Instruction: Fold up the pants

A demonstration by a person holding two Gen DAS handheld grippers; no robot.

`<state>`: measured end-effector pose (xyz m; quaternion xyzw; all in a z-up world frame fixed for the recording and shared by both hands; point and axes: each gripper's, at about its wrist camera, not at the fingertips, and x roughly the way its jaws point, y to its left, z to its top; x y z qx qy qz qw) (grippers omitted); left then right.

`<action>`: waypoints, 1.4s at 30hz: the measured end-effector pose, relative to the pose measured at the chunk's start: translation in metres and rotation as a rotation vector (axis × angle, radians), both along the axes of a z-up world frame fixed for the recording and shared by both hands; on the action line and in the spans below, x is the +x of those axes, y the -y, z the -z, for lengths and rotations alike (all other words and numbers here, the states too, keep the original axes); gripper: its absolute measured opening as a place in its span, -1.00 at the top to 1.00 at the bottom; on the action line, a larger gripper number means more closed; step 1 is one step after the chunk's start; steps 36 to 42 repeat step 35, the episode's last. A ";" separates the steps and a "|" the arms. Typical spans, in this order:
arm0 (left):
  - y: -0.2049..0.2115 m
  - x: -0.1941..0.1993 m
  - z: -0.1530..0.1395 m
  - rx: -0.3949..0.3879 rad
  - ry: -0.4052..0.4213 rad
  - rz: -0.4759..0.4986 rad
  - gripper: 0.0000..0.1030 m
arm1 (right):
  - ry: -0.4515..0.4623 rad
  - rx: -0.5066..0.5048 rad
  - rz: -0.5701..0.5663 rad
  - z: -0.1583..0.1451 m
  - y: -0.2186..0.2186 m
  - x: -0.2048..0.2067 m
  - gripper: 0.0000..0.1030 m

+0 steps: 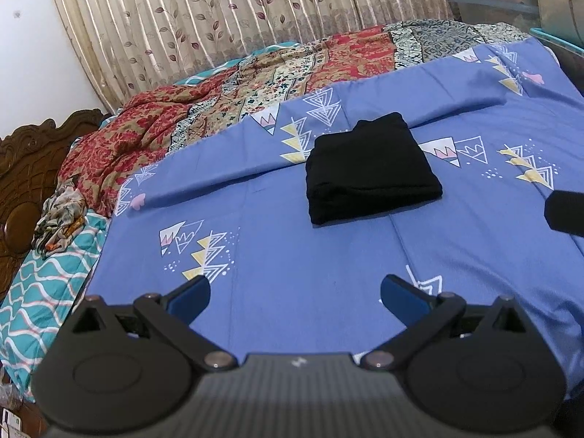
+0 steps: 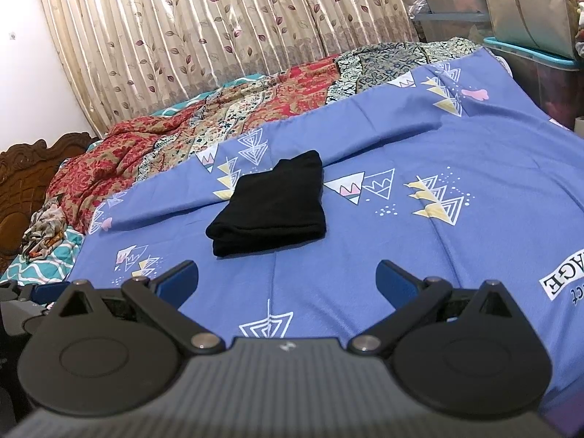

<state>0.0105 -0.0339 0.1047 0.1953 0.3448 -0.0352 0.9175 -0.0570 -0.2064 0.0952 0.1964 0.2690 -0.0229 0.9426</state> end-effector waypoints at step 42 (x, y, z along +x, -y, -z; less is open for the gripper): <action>0.001 0.012 0.011 -0.084 -0.094 0.045 -1.00 | -0.008 0.006 0.006 0.007 0.003 0.005 -1.00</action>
